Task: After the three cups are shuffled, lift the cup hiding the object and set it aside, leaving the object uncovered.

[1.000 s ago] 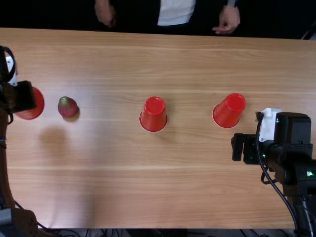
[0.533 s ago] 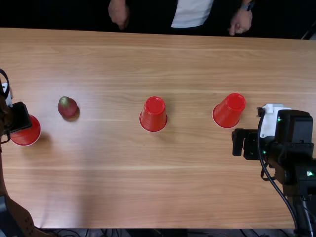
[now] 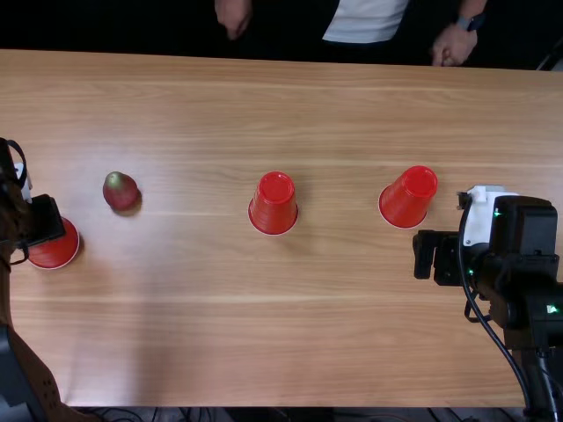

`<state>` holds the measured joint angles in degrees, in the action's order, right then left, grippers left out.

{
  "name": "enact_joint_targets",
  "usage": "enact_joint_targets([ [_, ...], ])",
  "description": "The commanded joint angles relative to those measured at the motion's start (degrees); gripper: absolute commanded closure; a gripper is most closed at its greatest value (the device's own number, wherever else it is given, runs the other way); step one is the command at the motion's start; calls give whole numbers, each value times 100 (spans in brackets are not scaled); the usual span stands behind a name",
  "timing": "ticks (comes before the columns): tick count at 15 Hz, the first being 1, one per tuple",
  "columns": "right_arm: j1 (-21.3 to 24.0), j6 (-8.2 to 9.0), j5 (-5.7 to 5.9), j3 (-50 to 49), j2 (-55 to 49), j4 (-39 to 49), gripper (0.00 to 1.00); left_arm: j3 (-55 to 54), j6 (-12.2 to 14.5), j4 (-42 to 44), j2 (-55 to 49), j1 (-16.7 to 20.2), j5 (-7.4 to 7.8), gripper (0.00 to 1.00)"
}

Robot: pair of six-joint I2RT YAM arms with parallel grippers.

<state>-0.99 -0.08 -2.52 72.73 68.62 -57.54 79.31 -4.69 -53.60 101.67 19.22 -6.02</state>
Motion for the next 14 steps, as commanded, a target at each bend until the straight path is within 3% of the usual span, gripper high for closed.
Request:
enact_joint_targets([
  [1, -41, 18, 10, -39, 11, -22, 0, -126, 5, 13, 213, 82, -41, 0],
  [6, -32, 18, 10, 4, 11, -32, 0, -65, -6, -82, 143, 108, -31, 0],
  [11, -32, 18, 10, -48, -42, -32, 0, 15, -37, -50, -1492, 2, 22, 0],
  [14, -32, 18, 10, -57, -50, -32, 0, 15, -37, -82, -2125, -507, 54, 0],
])
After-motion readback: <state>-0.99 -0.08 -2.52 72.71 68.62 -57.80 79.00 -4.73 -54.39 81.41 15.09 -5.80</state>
